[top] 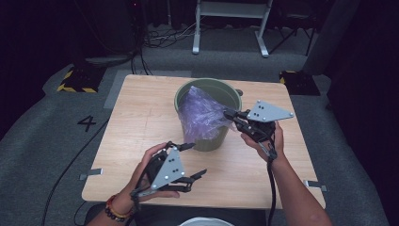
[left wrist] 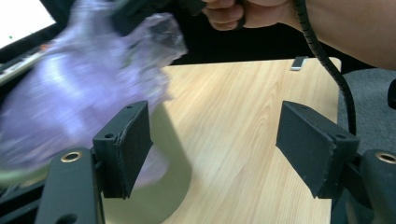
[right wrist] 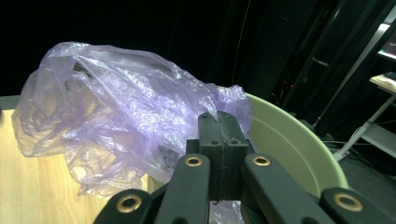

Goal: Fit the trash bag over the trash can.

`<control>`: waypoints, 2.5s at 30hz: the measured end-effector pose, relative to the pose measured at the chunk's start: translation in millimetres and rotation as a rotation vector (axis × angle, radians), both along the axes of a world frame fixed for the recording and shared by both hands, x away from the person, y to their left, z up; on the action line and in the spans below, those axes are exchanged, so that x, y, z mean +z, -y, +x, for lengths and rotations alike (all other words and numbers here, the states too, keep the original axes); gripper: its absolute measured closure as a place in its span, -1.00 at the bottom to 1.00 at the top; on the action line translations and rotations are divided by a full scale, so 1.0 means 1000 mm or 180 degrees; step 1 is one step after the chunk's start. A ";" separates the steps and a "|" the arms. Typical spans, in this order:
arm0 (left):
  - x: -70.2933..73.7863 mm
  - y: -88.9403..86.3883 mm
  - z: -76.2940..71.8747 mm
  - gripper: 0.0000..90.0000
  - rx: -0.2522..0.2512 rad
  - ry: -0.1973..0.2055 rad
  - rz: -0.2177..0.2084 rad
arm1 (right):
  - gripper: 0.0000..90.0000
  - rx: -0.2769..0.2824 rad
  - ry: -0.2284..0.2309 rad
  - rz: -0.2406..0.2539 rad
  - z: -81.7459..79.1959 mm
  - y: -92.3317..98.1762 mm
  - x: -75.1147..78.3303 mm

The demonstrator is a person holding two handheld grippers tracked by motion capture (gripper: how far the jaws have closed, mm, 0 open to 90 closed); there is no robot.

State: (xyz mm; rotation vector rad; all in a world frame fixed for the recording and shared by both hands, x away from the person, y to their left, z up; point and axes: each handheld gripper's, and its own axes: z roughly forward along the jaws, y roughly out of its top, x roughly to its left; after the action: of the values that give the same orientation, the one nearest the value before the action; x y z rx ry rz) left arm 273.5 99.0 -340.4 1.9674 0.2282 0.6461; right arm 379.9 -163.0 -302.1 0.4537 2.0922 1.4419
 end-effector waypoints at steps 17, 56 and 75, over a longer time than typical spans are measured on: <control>0.002 0.018 0.063 0.16 0.0806 0.0001 0.0255 | 1.00 0.0059 -0.0167 -0.0015 -0.001 -0.003 0.006; 0.007 -0.014 0.075 0.31 0.0669 0.0232 0.0122 | 1.00 0.0328 -0.0210 -0.0057 -0.018 -0.017 0.018; -0.001 -0.041 0.059 1.00 0.0485 0.0189 0.0571 | 1.00 -0.0461 -0.0153 0.0224 0.002 0.014 0.015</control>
State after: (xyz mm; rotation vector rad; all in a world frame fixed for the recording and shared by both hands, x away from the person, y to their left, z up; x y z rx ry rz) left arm 332.7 140.3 -341.5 2.1126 0.2943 0.8478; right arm 381.6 -176.9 -286.7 0.6597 2.0058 1.4359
